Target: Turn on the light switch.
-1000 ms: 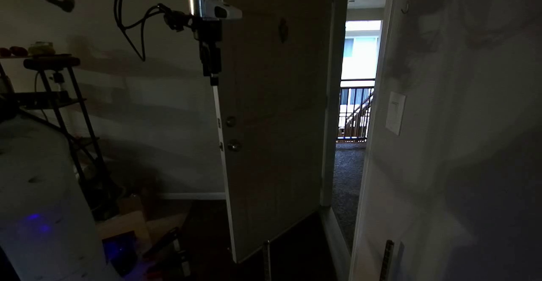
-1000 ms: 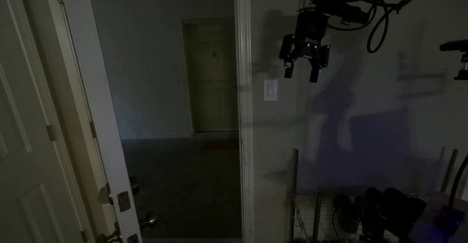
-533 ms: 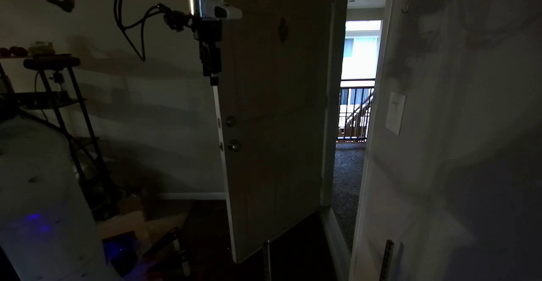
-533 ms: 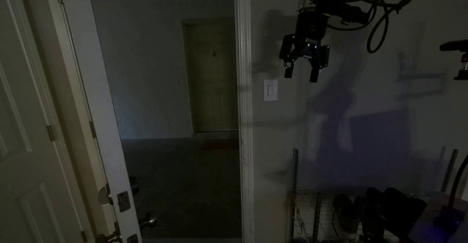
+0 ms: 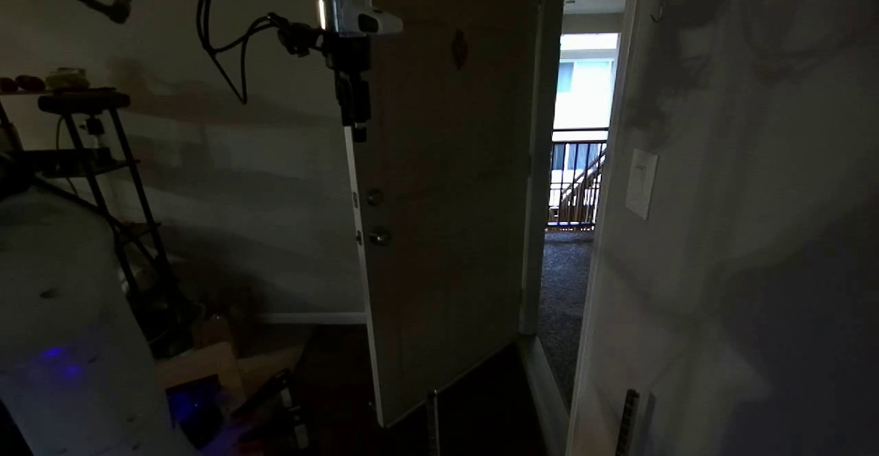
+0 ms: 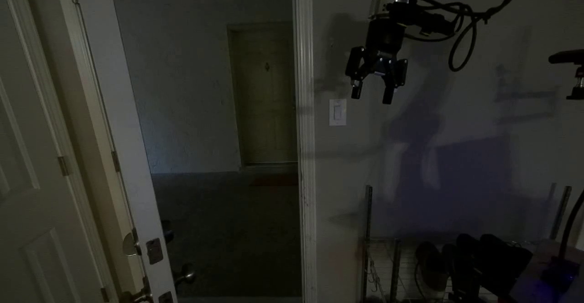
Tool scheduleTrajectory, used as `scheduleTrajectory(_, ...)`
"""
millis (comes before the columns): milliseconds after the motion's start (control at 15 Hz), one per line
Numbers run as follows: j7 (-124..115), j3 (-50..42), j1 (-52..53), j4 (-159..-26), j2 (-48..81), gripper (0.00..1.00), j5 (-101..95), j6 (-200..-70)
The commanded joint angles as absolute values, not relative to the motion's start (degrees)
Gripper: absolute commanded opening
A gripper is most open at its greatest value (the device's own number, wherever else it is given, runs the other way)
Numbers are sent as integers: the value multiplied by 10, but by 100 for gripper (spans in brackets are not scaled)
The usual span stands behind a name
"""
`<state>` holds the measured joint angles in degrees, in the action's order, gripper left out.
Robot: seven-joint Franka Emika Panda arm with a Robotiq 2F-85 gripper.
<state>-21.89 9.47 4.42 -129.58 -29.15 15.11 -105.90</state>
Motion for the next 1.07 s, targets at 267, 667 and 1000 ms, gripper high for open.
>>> scheduleTrajectory(267,-197,70,24,-1249,-172,100,150,-1124)
scheduleTrajectory(667,-187,39,23,-1163,-68,75,150,-1155)
scheduleTrajectory(1000,-196,21,15,-1107,-11,46,135,-1174)
